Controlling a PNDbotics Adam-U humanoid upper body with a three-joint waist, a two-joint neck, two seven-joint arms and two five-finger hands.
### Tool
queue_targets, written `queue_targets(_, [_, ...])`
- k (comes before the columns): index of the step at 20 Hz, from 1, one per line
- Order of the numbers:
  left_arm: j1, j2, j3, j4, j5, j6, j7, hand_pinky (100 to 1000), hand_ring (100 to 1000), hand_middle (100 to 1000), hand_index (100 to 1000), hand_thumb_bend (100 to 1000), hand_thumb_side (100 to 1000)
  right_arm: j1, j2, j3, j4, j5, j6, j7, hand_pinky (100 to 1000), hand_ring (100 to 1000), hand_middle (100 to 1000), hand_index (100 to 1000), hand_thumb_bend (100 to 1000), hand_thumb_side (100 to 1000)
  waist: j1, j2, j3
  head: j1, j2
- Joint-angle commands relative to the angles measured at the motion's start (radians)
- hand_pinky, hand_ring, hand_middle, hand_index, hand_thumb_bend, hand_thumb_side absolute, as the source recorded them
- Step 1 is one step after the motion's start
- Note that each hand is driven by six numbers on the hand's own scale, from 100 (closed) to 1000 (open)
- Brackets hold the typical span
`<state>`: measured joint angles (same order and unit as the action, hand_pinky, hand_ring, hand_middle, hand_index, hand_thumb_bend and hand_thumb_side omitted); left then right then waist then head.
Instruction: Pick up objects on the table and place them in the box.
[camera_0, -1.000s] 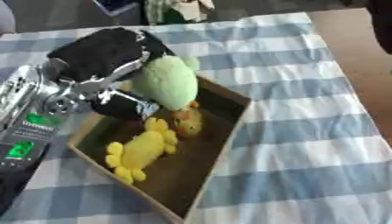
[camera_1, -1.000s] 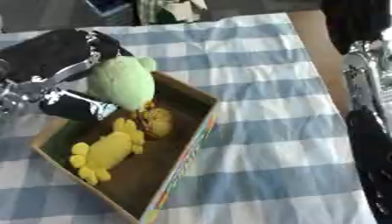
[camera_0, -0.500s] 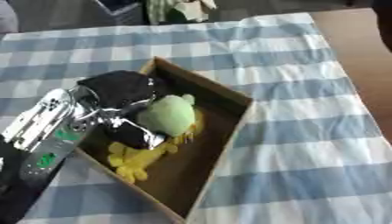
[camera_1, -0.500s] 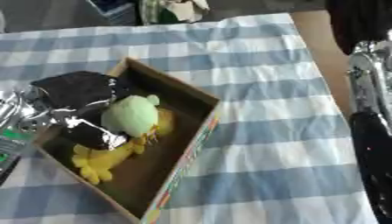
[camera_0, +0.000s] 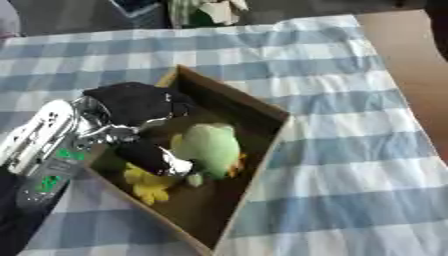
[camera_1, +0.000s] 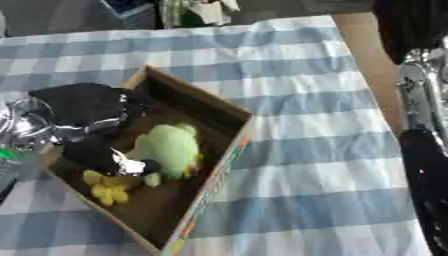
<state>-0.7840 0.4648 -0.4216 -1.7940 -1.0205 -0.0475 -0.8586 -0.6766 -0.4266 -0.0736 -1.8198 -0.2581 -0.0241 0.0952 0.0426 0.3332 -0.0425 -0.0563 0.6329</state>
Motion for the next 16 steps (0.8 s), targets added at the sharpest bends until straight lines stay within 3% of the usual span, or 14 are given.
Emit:
queue_targets(1, [-0.01,-0.002,0.047,-0.047,0.007,0.03,0.025,854,980,954,1000,407,1000,-0.008,-0.021,-0.009,-0.019,-0.008,0.002,-0.003,849,781,676,838,100,851,-0.004,-0.026,0.001,-0.005,0.007])
queue_targets(4, [-0.01,-0.023,0.105,-0.102,0.04,0.069,0.069,833,960,928,1000,275,1000,-0.006,-0.021,-0.012,-0.02,-0.008,0.003,-0.007,849,781,676,838,100,848,-0.005,-0.027,0.005,-0.009,0.01])
queue_targets(5, [-0.009,-0.028,0.124,-0.125,0.053,0.083,0.083,818,944,913,1000,175,1000,-0.006,-0.021,-0.013,-0.021,-0.008,0.004,-0.009,849,781,676,837,100,847,-0.006,-0.027,0.006,-0.01,0.011])
queue_targets(7, [-0.012,-0.056,0.169,-0.173,0.078,0.113,0.114,788,911,883,1000,100,1000,-0.005,-0.021,-0.015,-0.022,-0.008,0.004,-0.013,848,781,677,837,100,846,-0.008,-0.027,0.012,-0.016,0.017])
queue_targets(8, [-0.015,-0.074,0.193,-0.19,0.087,0.128,0.129,775,897,873,1000,100,1000,-0.004,-0.022,-0.017,-0.023,-0.009,0.004,-0.016,848,781,677,837,100,846,-0.01,-0.028,0.016,-0.02,0.022])
queue_targets(11, [-0.014,-0.112,0.264,-0.204,0.123,0.172,0.172,700,824,810,977,100,861,-0.003,-0.024,-0.021,-0.027,-0.011,0.003,-0.024,846,781,677,836,100,842,-0.013,-0.028,0.029,-0.023,0.033])
queue_targets(16, [0.035,-0.15,0.385,-0.206,0.196,0.242,0.247,626,752,747,937,100,857,0.004,-0.025,-0.026,-0.041,-0.012,-0.001,-0.044,841,779,674,835,100,814,-0.018,-0.03,0.047,-0.023,0.039])
